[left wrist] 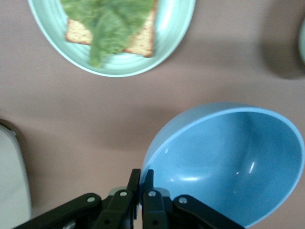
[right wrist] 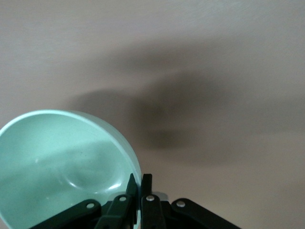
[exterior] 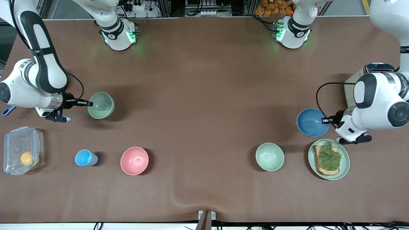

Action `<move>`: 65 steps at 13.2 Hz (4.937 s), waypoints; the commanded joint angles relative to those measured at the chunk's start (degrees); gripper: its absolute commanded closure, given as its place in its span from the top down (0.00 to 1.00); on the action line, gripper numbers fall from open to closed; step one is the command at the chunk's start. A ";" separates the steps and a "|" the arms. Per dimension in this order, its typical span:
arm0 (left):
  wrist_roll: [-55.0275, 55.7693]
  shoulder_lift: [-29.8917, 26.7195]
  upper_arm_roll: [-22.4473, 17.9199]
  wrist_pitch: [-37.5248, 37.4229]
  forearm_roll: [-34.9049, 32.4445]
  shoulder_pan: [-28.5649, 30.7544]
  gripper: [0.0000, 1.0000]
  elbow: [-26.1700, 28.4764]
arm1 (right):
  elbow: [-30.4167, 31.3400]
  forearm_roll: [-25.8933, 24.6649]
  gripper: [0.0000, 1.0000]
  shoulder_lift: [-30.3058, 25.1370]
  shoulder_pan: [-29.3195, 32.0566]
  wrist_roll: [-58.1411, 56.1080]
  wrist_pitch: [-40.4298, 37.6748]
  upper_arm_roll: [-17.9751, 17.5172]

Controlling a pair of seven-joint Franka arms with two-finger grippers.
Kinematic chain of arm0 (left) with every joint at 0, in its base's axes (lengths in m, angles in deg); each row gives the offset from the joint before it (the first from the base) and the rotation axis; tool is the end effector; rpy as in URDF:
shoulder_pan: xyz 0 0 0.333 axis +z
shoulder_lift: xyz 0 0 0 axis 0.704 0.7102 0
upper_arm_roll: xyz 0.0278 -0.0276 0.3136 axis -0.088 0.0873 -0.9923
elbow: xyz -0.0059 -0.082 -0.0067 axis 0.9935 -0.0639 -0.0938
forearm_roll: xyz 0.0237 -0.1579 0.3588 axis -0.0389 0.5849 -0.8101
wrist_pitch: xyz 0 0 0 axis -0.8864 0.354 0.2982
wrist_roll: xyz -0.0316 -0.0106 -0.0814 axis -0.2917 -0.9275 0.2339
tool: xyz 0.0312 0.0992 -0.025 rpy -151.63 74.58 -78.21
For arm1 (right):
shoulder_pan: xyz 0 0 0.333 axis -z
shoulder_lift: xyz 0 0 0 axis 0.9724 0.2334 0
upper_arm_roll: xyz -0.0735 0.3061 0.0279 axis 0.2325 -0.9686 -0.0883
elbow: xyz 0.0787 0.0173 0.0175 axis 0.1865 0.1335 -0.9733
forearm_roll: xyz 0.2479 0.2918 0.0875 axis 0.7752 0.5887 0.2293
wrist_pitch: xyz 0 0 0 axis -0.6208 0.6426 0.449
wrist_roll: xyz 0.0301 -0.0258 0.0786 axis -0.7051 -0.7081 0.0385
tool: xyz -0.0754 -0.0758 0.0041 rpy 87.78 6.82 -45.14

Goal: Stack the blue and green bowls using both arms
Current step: 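Grasp the green bowl with the right gripper while the left gripper grasps the blue bowl, then slide the green bowl with the right gripper toward the table middle, then carry the blue bowl with the left gripper over the green bowl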

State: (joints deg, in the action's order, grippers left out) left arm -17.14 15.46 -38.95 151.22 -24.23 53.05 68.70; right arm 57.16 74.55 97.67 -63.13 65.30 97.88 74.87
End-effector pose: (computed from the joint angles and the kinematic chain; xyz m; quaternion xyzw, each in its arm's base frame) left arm 0.6242 -0.0083 0.3361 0.9909 0.0464 -0.1261 0.0007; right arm 0.5170 -0.0831 0.2761 -0.9735 0.1107 0.1626 0.1162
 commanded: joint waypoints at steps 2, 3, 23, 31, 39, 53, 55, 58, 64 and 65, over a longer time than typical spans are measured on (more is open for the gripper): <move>7.54 0.27 2.10 -2.13 0.84 -3.10 0.00 -2.01 | -2.18 0.97 0.00 -4.03 -7.10 16.38 -6.67 -0.13; 8.07 0.36 2.10 -2.13 0.93 -3.81 0.00 -2.62 | -2.18 1.14 0.00 -4.56 -9.04 20.08 -7.03 -0.22; 8.61 1.94 2.81 -2.21 4.27 -3.55 0.00 -3.06 | -1.21 8.44 0.00 5.18 -56.16 88.75 34.88 0.05; 8.61 2.21 2.89 -2.21 4.45 -3.29 0.00 -3.06 | -1.39 7.91 0.00 12.30 -63.46 93.86 44.83 1.10; 8.69 2.21 2.89 -2.21 4.45 -3.47 0.00 -3.06 | -2.27 7.82 0.11 15.03 -71.02 96.66 46.15 7.60; 17.02 2.21 2.89 -0.90 10.33 -9.79 0.00 -3.59 | -10.25 8.35 1.00 9.41 -69.62 102.70 17.37 15.06; 20.72 2.21 2.89 -0.11 10.34 -12.59 0.00 -3.59 | -12.72 8.17 1.00 9.23 -69.62 105.81 10.49 17.00; 25.38 2.21 2.98 0.86 10.51 -16.20 0.00 -3.42 | -12.91 8.61 1.00 9.84 -67.25 105.72 8.00 17.80; 34.08 2.21 2.98 2.09 11.13 -22.18 0.00 -2.36 | -9.92 22.31 1.00 12.39 -63.73 103.61 17.38 17.54; 35.05 2.03 2.98 2.09 11.13 -23.06 0.00 -2.10 | -8.61 24.59 1.00 13.09 -64.16 103.44 20.62 17.45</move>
State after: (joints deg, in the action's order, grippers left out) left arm 16.10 17.90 -35.53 152.68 -14.60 31.18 65.95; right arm 46.53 95.06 110.11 -126.86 169.43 113.82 92.94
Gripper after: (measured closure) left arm 0.947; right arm 0.000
